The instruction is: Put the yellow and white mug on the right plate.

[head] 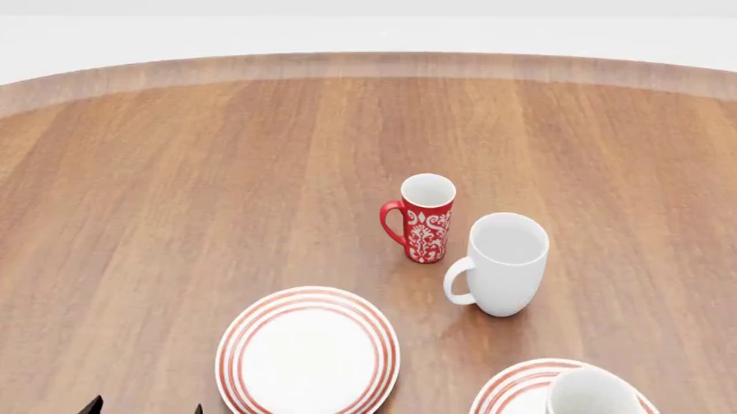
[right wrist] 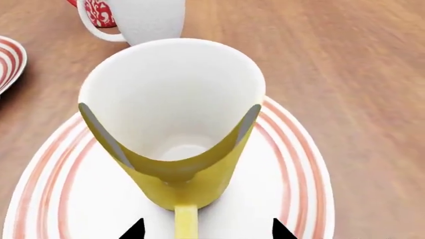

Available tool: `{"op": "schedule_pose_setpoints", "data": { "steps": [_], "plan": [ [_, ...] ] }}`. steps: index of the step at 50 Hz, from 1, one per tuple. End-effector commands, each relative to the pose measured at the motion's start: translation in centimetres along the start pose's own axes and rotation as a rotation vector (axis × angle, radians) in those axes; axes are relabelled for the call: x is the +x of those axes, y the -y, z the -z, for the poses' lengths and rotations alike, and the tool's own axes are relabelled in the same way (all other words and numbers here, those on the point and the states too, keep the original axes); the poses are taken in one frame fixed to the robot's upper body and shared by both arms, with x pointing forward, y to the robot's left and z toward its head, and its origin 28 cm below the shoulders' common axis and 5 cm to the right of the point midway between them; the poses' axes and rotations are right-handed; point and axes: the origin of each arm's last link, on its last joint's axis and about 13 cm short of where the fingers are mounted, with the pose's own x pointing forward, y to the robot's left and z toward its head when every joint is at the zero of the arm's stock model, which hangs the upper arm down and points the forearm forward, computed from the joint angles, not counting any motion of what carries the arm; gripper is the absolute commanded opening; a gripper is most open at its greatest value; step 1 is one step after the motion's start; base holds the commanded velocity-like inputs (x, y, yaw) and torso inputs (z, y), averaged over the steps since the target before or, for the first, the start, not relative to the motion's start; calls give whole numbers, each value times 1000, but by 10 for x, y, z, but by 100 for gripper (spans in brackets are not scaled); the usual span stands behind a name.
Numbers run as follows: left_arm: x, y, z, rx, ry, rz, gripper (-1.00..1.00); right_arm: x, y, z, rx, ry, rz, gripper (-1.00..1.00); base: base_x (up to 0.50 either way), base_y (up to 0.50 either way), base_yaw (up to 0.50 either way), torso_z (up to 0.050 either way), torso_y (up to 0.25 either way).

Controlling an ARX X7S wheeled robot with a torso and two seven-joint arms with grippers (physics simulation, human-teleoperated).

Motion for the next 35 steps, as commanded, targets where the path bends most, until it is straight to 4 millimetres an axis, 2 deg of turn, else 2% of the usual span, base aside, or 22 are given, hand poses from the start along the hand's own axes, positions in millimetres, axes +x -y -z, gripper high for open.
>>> {"op": "schedule_pose_setpoints", "data": {
  "steps": [1, 12, 21, 35],
  "plan": [
    [0, 0, 0, -2, -1, 1, 100, 0, 1, 0, 2, 0, 8, 100, 0, 0, 0, 0, 0],
    [0, 0, 0, -1, 0, -1, 100, -10, -4, -5, -24, 32, -31, 100, 0, 0, 0, 0, 0],
    [0, 0, 0, 1, 2, -4, 100, -23, -4, -18, -26, 95, -25, 100, 0, 0, 0, 0, 0],
    [-1, 0, -1, 2, 4, -2, 100, -57, -2, -45, -43, 228, 0, 100, 0, 0, 0, 0, 0]
  ]
}}
